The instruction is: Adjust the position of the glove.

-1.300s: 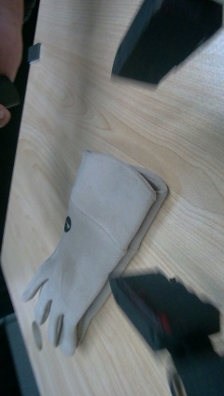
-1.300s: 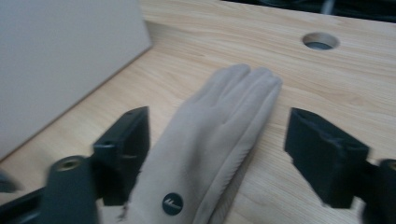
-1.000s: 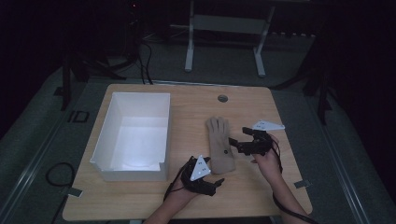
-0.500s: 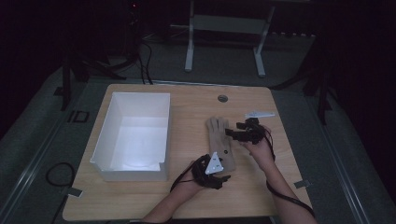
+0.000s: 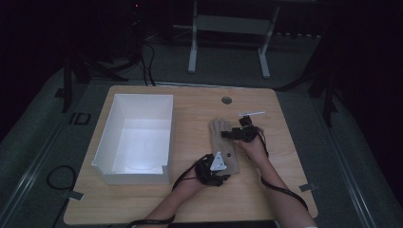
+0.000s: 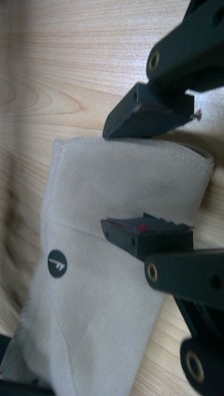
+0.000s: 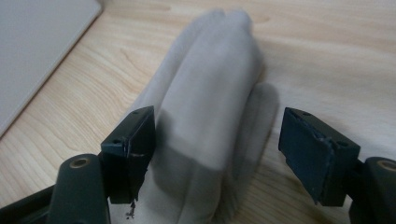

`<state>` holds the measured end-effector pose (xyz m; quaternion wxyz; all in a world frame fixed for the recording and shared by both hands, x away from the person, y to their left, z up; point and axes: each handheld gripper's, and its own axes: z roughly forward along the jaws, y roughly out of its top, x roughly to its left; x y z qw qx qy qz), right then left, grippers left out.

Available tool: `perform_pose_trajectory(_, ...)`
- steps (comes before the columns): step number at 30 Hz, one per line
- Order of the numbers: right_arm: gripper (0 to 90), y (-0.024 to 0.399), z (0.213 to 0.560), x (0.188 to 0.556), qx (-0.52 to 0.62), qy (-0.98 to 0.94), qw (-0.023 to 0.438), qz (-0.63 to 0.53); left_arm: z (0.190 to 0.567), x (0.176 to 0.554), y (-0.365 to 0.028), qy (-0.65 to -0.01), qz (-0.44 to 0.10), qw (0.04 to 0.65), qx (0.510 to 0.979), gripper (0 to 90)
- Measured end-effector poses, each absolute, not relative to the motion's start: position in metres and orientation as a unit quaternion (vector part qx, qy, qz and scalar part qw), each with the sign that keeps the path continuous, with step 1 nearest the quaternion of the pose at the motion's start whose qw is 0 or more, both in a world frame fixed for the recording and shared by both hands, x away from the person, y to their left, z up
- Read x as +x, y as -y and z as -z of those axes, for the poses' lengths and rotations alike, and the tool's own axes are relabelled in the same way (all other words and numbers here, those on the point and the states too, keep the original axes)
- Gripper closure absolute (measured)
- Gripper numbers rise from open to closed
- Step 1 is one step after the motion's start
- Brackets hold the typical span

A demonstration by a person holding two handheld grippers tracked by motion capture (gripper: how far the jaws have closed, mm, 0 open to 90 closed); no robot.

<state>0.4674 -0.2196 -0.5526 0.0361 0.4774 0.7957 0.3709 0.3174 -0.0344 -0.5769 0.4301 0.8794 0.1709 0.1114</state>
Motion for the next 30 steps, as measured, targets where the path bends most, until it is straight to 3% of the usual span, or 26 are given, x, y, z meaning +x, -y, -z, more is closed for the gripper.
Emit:
perform_pose_trajectory(3,31.3,0.217,0.555,0.468,0.462,-0.806,0.039,-0.367,0.577,0.319,0.033,-0.171,-0.106,0.429,0.881,53.7)
perform_pose_trajectory(7,53.8,0.213,0.555,0.466,0.431,-0.823,0.024,-0.369,0.577,0.318,0.034,-0.173,-0.11,0.428,0.88,54.5)
perform_pose_trajectory(8,53.8,0.213,0.555,0.466,0.431,-0.823,0.024,-0.369,0.577,0.318,0.034,-0.173,-0.11,0.428,0.88,54.5)
perform_pose_trajectory(11,67.1,0.206,0.551,0.457,0.401,-0.838,0.063,-0.365,0.577,0.317,0.035,-0.171,-0.119,0.422,0.882,55.2)
perform_pose_trajectory(15,69.7,0.204,0.547,0.454,0.394,-0.837,0.075,-0.371,0.577,0.316,0.035,-0.172,-0.129,0.42,0.882,58.4)
perform_pose_trajectory(20,71.5,0.204,0.546,0.453,0.401,-0.83,0.072,-0.38,0.575,0.319,0.035,-0.18,-0.139,0.413,0.882,78.3)
perform_pose_trajectory(30,72.9,0.209,0.53,0.453,0.402,-0.819,0.058,-0.405,0.564,0.322,0.034,-0.191,-0.135,0.403,0.885,81.8)
